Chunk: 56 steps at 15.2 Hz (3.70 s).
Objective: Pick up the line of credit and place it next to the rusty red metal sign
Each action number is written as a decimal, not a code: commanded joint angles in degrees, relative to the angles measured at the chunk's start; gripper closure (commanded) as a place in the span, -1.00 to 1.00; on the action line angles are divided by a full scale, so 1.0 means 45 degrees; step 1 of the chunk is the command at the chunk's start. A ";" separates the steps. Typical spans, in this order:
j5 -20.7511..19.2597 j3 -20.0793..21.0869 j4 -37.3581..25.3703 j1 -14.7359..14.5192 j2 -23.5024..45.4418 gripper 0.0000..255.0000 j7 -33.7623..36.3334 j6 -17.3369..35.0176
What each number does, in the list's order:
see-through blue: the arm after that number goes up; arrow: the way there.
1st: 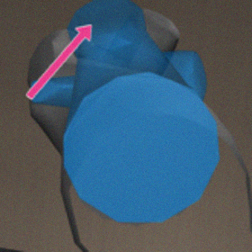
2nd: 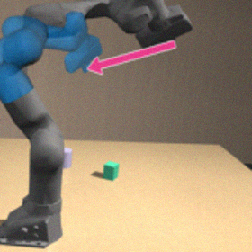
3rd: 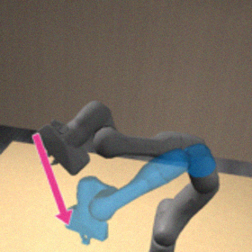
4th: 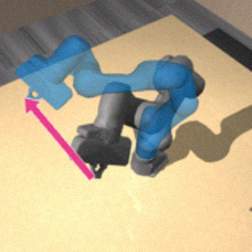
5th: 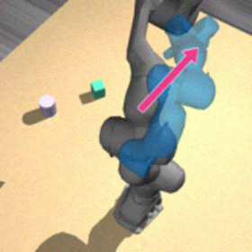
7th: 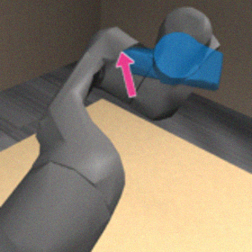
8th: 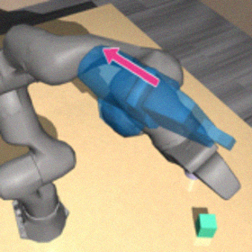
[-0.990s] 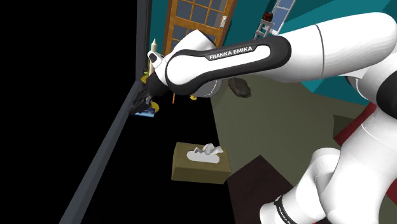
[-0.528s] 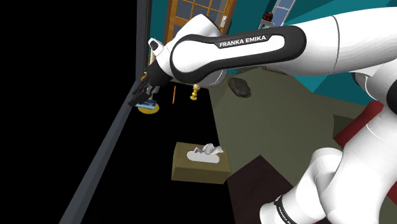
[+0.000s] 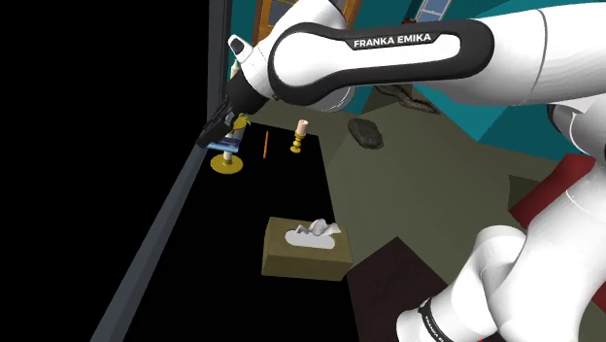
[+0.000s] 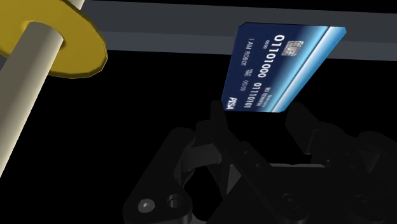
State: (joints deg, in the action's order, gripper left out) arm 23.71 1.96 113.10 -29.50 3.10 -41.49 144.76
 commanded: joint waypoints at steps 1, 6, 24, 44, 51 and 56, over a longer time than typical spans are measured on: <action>-0.0160 -0.0027 -0.0260 0.0012 -0.0085 1.00 0.0180 -0.0335; -0.0480 -0.0072 -0.0850 0.0035 -0.0287 1.00 0.0564 -0.1092; -0.1301 -0.0181 -0.3643 0.0123 -0.0462 1.00 0.1690 -0.3954; -0.2083 0.1683 0.1719 -0.0895 -0.6231 1.00 0.4948 -0.3657; -0.1973 0.2914 0.3322 -0.1361 -0.8485 1.00 0.6621 -0.3986; -0.1765 0.3884 0.4015 -0.1764 -0.9876 1.00 0.7898 -0.4440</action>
State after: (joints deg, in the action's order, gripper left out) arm 15.51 18.78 130.27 -37.01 -39.80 -6.97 125.25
